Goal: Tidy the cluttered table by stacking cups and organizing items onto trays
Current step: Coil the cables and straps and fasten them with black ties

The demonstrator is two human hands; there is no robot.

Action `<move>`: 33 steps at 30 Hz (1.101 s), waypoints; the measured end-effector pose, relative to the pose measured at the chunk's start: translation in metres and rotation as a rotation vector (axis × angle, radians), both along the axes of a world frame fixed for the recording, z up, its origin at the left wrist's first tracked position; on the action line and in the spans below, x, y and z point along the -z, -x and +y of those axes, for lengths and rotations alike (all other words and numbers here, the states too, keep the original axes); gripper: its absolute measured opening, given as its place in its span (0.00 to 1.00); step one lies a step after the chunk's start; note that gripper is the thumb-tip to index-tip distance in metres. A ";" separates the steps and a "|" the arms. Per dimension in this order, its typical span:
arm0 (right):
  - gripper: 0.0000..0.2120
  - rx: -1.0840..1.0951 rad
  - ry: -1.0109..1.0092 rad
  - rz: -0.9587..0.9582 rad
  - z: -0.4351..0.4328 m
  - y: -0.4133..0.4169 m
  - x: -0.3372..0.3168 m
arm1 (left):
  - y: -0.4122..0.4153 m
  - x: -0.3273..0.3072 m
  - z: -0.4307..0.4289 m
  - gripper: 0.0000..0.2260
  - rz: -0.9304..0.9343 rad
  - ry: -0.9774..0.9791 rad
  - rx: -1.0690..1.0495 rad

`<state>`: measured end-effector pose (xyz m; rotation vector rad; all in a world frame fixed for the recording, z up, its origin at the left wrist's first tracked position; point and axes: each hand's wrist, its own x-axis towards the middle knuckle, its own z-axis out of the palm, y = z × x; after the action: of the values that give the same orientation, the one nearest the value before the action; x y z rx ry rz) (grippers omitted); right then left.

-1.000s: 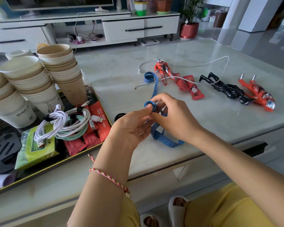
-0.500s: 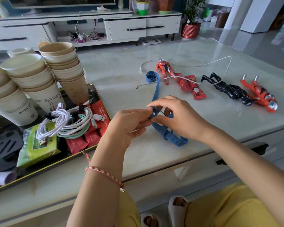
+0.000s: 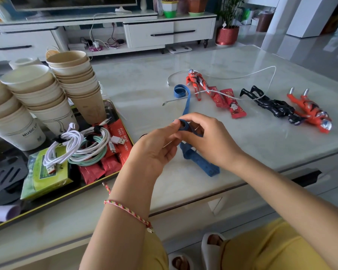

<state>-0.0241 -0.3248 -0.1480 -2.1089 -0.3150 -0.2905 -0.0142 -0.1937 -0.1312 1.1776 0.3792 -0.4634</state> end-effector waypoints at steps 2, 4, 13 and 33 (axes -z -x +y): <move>0.10 -0.049 0.058 0.008 -0.008 -0.004 -0.007 | 0.000 -0.002 0.003 0.06 -0.009 0.024 0.057; 0.12 -0.108 0.123 0.048 -0.016 -0.005 -0.011 | -0.001 -0.003 0.005 0.05 -0.032 -0.001 0.068; 0.18 -0.156 0.174 0.155 -0.024 -0.005 -0.009 | 0.000 0.003 0.004 0.02 -0.190 -0.185 0.109; 0.04 -0.083 0.142 0.028 -0.011 -0.002 -0.010 | 0.002 -0.004 0.004 0.01 0.021 0.049 0.136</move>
<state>-0.0225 -0.3361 -0.1380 -2.2310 -0.4165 -0.1938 -0.0161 -0.1894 -0.1276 1.1561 0.3055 -0.6002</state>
